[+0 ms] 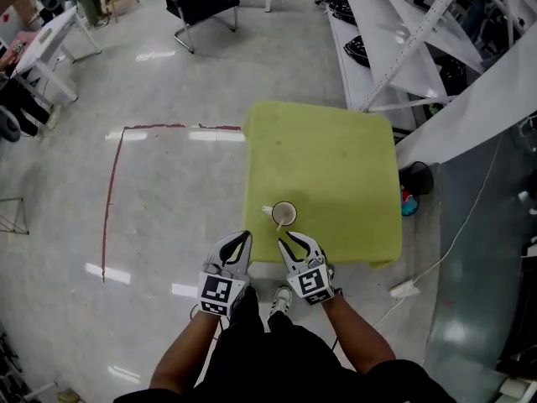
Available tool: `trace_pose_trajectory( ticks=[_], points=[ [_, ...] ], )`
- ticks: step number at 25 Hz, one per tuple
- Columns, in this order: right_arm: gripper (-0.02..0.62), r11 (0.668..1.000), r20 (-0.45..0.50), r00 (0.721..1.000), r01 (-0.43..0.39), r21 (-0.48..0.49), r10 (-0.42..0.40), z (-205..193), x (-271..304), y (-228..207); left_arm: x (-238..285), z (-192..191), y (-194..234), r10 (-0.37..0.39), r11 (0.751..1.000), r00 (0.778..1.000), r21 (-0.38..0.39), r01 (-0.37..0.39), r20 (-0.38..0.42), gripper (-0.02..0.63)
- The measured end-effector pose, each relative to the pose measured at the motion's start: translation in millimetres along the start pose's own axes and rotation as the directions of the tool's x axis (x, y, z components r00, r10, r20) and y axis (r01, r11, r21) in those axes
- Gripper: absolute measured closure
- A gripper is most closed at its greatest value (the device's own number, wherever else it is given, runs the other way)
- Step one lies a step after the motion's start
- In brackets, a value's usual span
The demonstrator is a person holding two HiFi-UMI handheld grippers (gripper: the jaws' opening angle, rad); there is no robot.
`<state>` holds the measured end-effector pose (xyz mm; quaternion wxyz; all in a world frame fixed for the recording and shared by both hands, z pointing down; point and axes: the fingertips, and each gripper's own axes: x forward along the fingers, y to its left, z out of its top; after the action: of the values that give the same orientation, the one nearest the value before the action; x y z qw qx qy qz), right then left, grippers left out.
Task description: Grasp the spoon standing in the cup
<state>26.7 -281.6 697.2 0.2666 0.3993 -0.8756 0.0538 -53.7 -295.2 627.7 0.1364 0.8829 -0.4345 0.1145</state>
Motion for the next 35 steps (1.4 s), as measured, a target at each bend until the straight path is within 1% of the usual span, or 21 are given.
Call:
trace_pose_trajectory(
  ticks=[2, 3, 6, 10, 12, 15, 18, 19, 23, 27, 31, 35],
  points=[
    [0.485, 0.999, -0.036, 0.999, 0.005, -0.038, -0.006, -7.6, 8.7, -1.1, -0.8, -4.9, 1.7, -0.002, 1.0, 1.0, -0.007, 0.002, -0.008, 0.6],
    [0.478, 0.998, -0.049, 0.999, 0.009, -0.056, -0.012, -11.0, 12.8, -1.5, -1.0, -7.5, 2.6, -0.002, 1.0, 1.0, -0.01, 0.002, -0.013, 0.6],
    [0.477, 0.99, -0.071, 0.997, 0.025, -0.141, -0.035, -14.4, 21.3, -1.2, -2.4, -11.3, 7.2, 0.001, 1.0, 1.0, -0.021, -0.001, -0.018, 0.6],
    [0.486, 0.943, -0.083, 0.994, 0.039, -0.33, -0.07, -16.4, 33.2, 3.4, -10.4, -9.6, 26.8, 0.045, 0.997, 0.999, -0.069, -0.045, -0.003, 0.6],
    [0.5, 0.923, -0.096, 0.992, 0.044, -0.381, -0.087, -20.5, 39.2, 3.0, -14.5, -8.9, 35.2, 0.061, 0.995, 0.998, -0.074, -0.061, -0.001, 0.6],
    [0.525, 0.905, -0.114, 0.987, 0.053, -0.421, -0.11, -25.6, 45.0, -0.5, -17.8, -7.2, 41.2, 0.072, 0.994, 0.997, -0.077, -0.072, 0.003, 0.6],
    [0.572, 0.901, -0.132, 0.985, 0.046, -0.431, -0.114, -27.9, 48.1, -0.5, -18.6, -5.6, 40.5, 0.071, 0.994, 0.997, -0.083, -0.07, 0.006, 0.6],
    [0.578, 0.899, -0.136, 0.984, 0.042, -0.435, -0.111, -28.2, 48.4, 0.3, -18.5, -5.0, 38.8, 0.066, 0.994, 0.998, -0.084, -0.066, 0.007, 0.6],
    [0.583, 0.903, -0.124, 0.987, 0.042, -0.429, -0.105, -20.9, 46.2, 1.8, -17.5, -3.6, 32.7, 0.053, 0.995, 0.999, -0.085, -0.052, 0.009, 0.6],
    [0.583, 0.906, -0.114, 0.988, 0.049, -0.421, -0.107, -16.4, 43.6, 2.5, -17.6, -2.2, 29.0, 0.055, 0.995, 0.998, -0.086, -0.054, 0.019, 0.6],
    [0.583, 0.933, -0.096, 0.99, 0.067, -0.354, -0.108, -8.2, 37.8, 1.8, -19.0, 1.0, 22.1, 0.049, 0.995, 0.998, -0.087, -0.047, 0.029, 0.6],
    [0.583, 0.957, -0.054, 0.989, 0.116, -0.264, -0.134, 8.0, 27.2, -5.9, -20.0, 6.8, 17.4, 0.043, 0.996, 0.998, -0.086, -0.04, 0.039, 0.6]
  ],
)
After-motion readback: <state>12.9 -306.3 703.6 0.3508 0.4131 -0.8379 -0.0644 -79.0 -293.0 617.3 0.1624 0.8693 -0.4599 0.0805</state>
